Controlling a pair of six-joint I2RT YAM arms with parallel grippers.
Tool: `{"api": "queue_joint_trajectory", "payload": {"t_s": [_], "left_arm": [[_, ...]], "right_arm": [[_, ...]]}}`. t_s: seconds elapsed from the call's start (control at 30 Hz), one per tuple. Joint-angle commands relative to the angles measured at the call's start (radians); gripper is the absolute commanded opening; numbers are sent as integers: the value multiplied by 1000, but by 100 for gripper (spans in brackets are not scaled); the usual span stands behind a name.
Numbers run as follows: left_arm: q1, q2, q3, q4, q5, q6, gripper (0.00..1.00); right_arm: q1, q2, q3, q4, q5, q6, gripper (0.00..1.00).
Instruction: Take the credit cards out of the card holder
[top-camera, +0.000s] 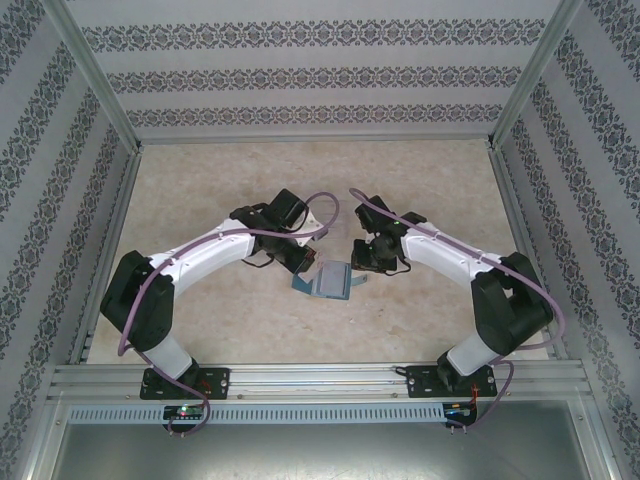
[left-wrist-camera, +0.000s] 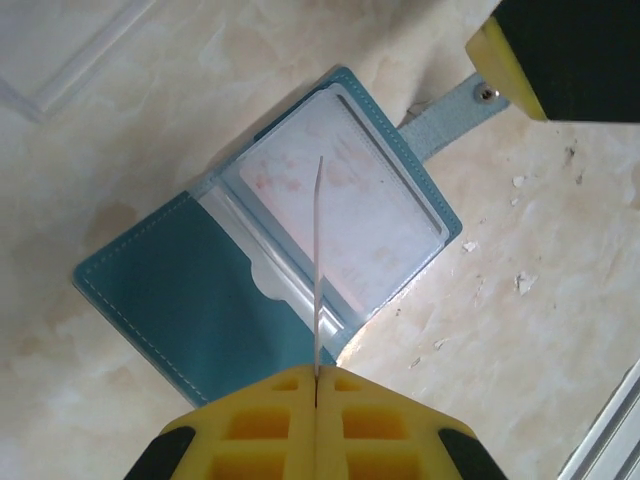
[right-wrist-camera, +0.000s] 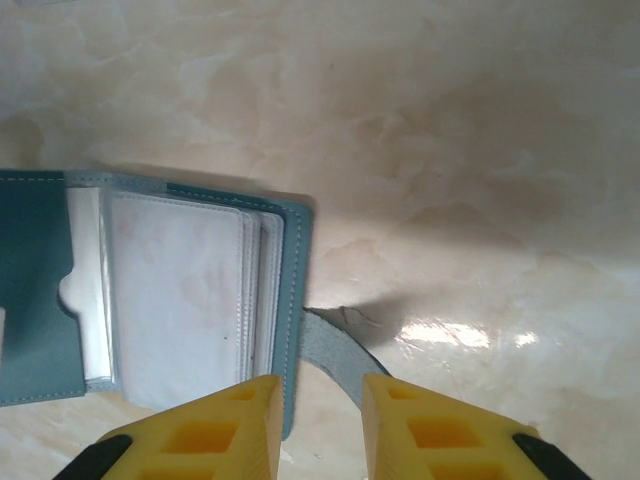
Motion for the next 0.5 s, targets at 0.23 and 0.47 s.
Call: {"api": "queue_joint_trajectory", "payload": {"t_s": [0.23,0.47], "left_arm": [[20,132,222,-200,-157,470,0],[50,283,436,-333,-162,642,0]], "right_arm": [[-37,-100,-42,-55,42,-25,27],[-64,-149,-67,-70,44,-31,27]]}}
